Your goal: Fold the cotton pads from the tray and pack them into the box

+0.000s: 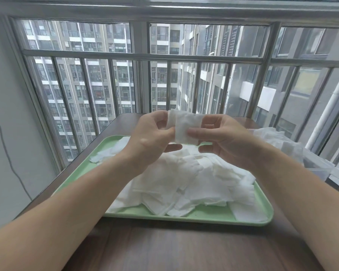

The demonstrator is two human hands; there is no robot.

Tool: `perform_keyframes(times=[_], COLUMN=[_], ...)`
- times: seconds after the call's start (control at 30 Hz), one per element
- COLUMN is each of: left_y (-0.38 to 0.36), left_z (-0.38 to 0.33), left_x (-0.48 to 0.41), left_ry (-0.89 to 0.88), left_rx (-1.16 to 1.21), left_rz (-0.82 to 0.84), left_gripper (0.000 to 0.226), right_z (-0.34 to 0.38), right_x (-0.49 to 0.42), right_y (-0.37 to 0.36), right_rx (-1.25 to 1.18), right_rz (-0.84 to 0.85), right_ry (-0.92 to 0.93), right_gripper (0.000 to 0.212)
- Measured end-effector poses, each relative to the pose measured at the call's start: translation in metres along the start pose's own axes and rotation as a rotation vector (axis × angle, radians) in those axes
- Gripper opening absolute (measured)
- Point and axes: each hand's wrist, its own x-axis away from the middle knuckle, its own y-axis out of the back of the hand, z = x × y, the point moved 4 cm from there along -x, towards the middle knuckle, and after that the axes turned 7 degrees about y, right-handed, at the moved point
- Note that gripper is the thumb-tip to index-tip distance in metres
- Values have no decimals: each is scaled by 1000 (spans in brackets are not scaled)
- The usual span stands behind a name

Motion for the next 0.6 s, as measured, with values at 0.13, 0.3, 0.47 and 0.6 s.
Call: perform_keyframes(times=[0.13, 0.3, 0.47, 0.6], left_y=[-2, -3, -3, 10], left_z=[1, 2, 1, 2], left_x=[-1, -2, -2, -7], left_ry=[-11, 14, -6, -17], left_rx=[-15, 10, 1, -40], left_rz=[27, 50, 42, -133], left_gripper=[21, 18, 19, 12], right_z=[1, 2, 5, 5], right_x=[0, 0, 1, -2], right_y=[1, 0, 0, 5], right_rx=[45, 141, 437, 721], right_rz=[-57, -123, -226, -292], right_ry=[16, 7, 80, 182], right_gripper=[60, 41, 50, 39])
